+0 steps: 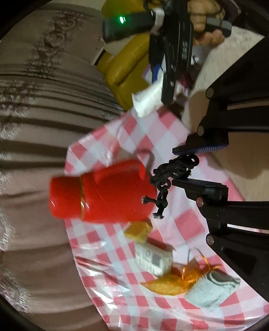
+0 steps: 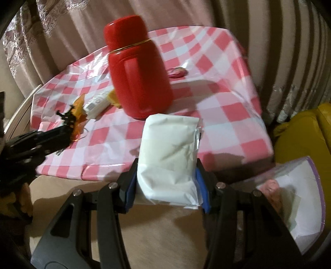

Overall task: Organize soft objects
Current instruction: 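Carry the bead chain and white packet over the white box and open both tools, then move both open tools back over the table toward the grey towel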

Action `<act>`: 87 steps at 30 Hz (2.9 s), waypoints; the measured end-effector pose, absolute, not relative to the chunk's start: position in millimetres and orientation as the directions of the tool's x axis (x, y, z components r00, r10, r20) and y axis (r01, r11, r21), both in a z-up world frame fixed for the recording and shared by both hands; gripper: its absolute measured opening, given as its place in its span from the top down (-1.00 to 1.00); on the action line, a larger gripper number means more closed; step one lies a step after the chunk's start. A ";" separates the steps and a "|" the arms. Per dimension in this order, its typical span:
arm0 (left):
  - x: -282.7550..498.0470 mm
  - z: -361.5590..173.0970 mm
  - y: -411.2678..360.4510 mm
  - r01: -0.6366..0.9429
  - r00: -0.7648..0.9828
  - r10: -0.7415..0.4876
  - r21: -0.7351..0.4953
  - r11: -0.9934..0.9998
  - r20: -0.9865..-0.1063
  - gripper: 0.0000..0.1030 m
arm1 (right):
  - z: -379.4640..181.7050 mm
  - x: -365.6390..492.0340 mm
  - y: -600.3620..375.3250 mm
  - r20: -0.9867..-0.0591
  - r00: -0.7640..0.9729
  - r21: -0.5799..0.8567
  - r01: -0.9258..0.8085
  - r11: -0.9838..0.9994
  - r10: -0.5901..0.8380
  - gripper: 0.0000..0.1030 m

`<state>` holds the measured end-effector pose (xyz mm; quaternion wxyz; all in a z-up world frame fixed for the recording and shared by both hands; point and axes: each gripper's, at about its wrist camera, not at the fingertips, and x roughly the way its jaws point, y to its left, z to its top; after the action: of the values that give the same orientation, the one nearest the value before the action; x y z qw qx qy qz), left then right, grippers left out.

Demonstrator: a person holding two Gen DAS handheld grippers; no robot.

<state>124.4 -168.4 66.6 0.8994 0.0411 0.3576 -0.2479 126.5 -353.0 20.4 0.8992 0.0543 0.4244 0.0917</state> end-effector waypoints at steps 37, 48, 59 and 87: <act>92.2 70.5 -337.9 0.667 0.385 -0.707 -0.350 0.657 -0.594 -0.21 | 39.1 45.9 -552.6 -0.753 0.650 0.093 0.257 0.962 -0.101 -0.36; 89.2 84.8 -264.0 0.595 0.512 -0.644 -0.306 0.743 -0.568 -0.21 | 45.9 47.5 -553.7 -0.749 0.653 0.086 0.265 0.960 -0.113 -0.39; 80.2 85.6 -122.4 0.359 0.692 -0.457 -0.282 0.890 -0.559 -0.21 | 56.7 62.4 -516.2 -0.739 0.668 0.057 0.183 0.981 -0.082 -0.40; 127.5 6.7 65.1 -0.281 0.615 -0.165 -0.409 0.868 -0.771 -0.21 | 46.8 151.3 -269.2 -0.769 0.566 0.101 -0.353 0.930 0.298 -0.40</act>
<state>127.5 65.1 6.7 0.8619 -0.2545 0.4373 0.0337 151.3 -269.2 46.8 0.8842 -0.0324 0.4281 0.1842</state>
